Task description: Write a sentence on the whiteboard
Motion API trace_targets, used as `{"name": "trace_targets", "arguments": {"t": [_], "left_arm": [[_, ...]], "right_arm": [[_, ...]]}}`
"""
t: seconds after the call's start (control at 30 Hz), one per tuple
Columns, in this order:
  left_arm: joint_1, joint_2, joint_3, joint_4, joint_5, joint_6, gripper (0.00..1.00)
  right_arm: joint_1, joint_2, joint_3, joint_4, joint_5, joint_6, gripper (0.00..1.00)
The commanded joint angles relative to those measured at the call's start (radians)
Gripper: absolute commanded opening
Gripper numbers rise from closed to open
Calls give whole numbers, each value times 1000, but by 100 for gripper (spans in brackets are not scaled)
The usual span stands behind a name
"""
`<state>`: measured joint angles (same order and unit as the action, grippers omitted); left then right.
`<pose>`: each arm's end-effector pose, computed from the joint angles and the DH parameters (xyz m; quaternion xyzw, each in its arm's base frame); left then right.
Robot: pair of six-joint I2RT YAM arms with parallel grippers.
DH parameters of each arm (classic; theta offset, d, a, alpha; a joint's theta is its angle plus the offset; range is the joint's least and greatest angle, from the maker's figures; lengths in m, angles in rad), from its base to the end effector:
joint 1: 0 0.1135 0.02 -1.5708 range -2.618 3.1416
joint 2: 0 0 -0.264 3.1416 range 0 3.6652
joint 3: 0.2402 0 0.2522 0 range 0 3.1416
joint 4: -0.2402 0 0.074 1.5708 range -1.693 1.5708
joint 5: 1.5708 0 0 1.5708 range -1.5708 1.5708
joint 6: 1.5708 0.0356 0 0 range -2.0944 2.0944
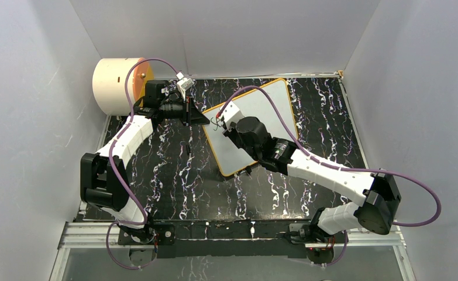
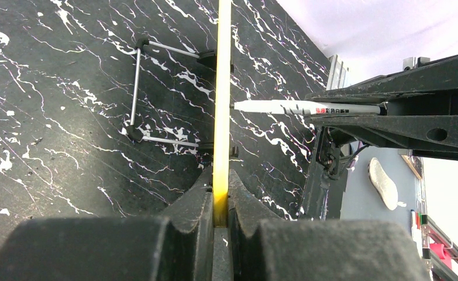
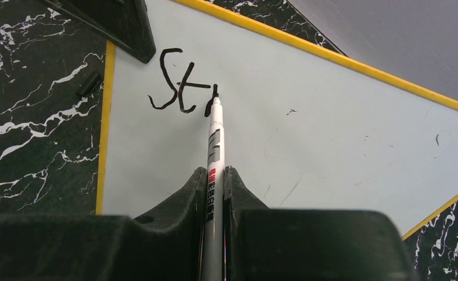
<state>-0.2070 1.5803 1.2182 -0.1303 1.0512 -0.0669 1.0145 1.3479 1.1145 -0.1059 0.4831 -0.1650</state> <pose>0.3397 -0.1029 0.3035 0.3089 0.7224 -0.4872 0.3812 0.1795 0.2574 0.3376 -0.3260 0.7356 0.0532 0.5914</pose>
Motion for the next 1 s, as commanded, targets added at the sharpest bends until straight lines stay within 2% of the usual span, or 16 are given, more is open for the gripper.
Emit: {"name": "trace_targets", "arguments": {"t": [0.0,0.43,0.97], "left_arm": [[-3,-20,-17,-32,20,30,0],[-3,-25,-17,-33,17,28,0],[-3,-23,-17,-33,2,23,0]], "right_arm": [[-10,-19,8,78,29,-20,0],[-21,-11,19,80,56,-28,0],[-22,-79,6,22,30,8,0]]}}
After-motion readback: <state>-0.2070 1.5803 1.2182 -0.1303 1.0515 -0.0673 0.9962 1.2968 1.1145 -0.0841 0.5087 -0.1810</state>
